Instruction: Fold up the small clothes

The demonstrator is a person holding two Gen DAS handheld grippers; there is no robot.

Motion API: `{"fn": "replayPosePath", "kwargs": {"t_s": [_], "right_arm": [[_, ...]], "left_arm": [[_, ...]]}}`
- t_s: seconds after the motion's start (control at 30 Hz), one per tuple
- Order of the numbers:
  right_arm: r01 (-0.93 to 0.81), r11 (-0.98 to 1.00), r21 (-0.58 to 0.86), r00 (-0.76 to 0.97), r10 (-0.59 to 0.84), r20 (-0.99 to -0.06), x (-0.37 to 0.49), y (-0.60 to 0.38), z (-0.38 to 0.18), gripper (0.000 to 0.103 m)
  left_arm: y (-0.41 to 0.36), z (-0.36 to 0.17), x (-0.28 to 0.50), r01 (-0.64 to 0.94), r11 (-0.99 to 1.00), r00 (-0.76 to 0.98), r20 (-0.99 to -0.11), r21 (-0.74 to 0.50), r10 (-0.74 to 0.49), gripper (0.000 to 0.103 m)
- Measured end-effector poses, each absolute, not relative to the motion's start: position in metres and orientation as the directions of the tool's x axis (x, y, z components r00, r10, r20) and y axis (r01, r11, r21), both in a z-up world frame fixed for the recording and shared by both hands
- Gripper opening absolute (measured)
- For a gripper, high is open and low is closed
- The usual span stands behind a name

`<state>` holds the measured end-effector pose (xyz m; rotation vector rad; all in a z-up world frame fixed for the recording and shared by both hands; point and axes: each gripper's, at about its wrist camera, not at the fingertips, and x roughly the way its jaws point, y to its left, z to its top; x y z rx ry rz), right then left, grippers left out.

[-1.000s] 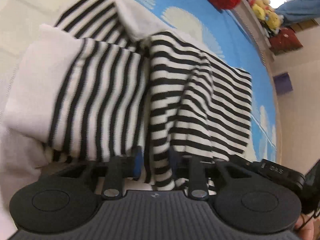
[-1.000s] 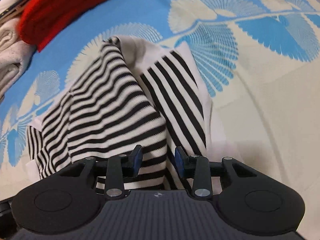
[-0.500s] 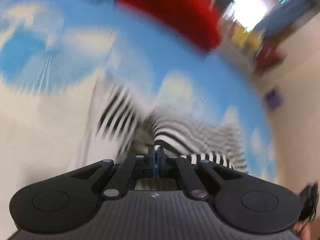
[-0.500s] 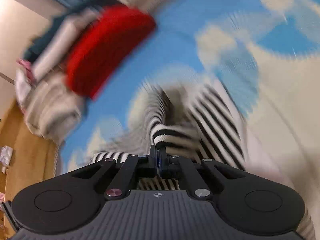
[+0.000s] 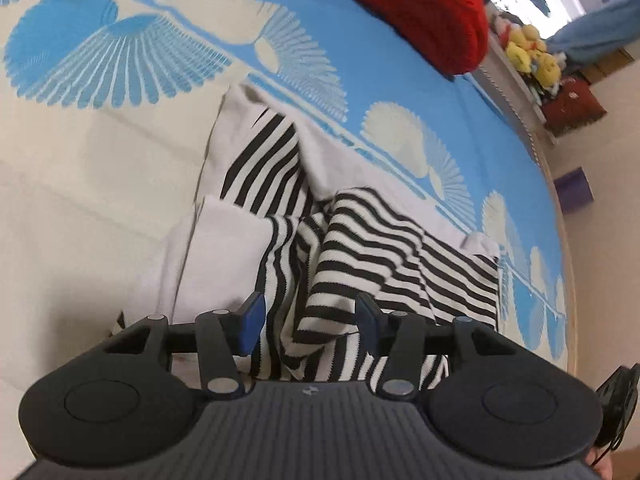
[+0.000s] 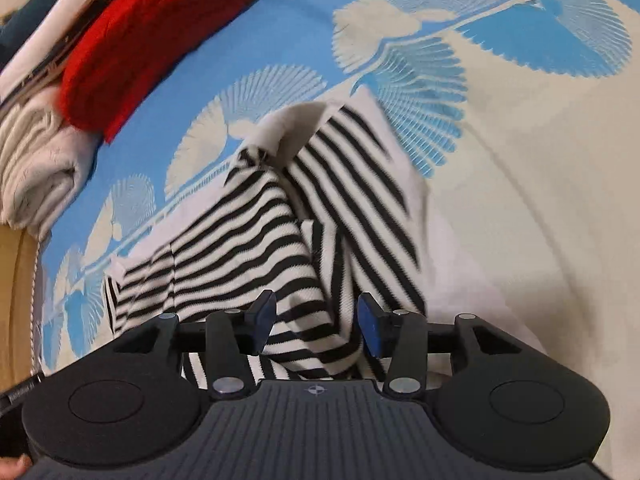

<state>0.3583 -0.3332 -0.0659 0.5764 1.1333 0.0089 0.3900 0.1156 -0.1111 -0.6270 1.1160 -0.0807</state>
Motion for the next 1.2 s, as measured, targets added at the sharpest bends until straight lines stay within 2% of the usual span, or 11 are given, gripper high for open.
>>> {"fn": "replayPosePath", "kwargs": {"t_s": [0.03,0.07,0.13,0.37,0.47,0.57,0.73,0.87,0.97,1.07,1.2], "right_arm": [[0.283,0.861,0.422,0.42,0.284,-0.862,0.361,-0.33,-0.071,0.047],[0.291,0.866,0.407,0.405,0.274,-0.872,0.36,-0.327,-0.075,0.041],[0.295,0.867,0.401,0.4,0.269,-0.876,0.361,-0.324,-0.08,0.011],[0.203,0.791,0.577,0.643,0.337,-0.688,0.347,-0.336,-0.035,0.003],[0.315,0.811,0.493,0.522,0.286,-0.804,0.35,-0.345,-0.059,0.004],[0.415,0.834,0.363,0.315,0.242,-0.918,0.35,-0.347,-0.097,0.018],[0.312,0.9,0.306,0.457,0.141,-0.878,0.348,-0.333,-0.06,0.024],[0.162,0.915,0.37,0.585,0.213,-0.783,0.343,-0.322,-0.033,0.024],[0.096,0.888,0.45,0.469,0.358,-0.808,0.347,-0.309,-0.054,0.026],[0.149,0.936,0.318,0.269,0.271,-0.924,0.35,-0.303,-0.092,0.024],[0.107,0.944,0.313,0.352,0.258,-0.9,0.344,-0.308,-0.074,0.025]], "left_arm": [[0.113,-0.115,0.391,-0.247,0.824,0.447,-0.815,-0.509,-0.369,0.046],[0.113,-0.117,0.391,-0.238,0.825,0.442,-0.814,-0.512,-0.378,0.023],[0.11,-0.111,0.39,-0.206,0.838,0.46,-0.806,-0.505,-0.373,0.001],[0.117,-0.065,0.374,-0.125,0.883,0.609,-0.738,-0.452,-0.291,0.001],[0.111,-0.103,0.381,-0.179,0.913,0.406,-0.873,-0.367,-0.271,0.002],[0.105,-0.108,0.38,-0.184,0.93,0.384,-0.895,-0.317,-0.229,0.004],[0.088,-0.065,0.374,-0.023,0.945,0.55,-0.793,-0.326,-0.26,0.021],[0.077,-0.086,0.375,0.015,0.922,0.468,-0.812,-0.387,-0.349,0.021],[0.073,-0.121,0.378,-0.036,0.955,0.316,-0.91,-0.294,-0.268,0.017],[0.076,-0.114,0.376,-0.034,0.949,0.325,-0.901,-0.313,-0.286,0.016],[0.084,-0.099,0.371,0.0,0.947,0.416,-0.861,-0.321,-0.292,0.017]]}}
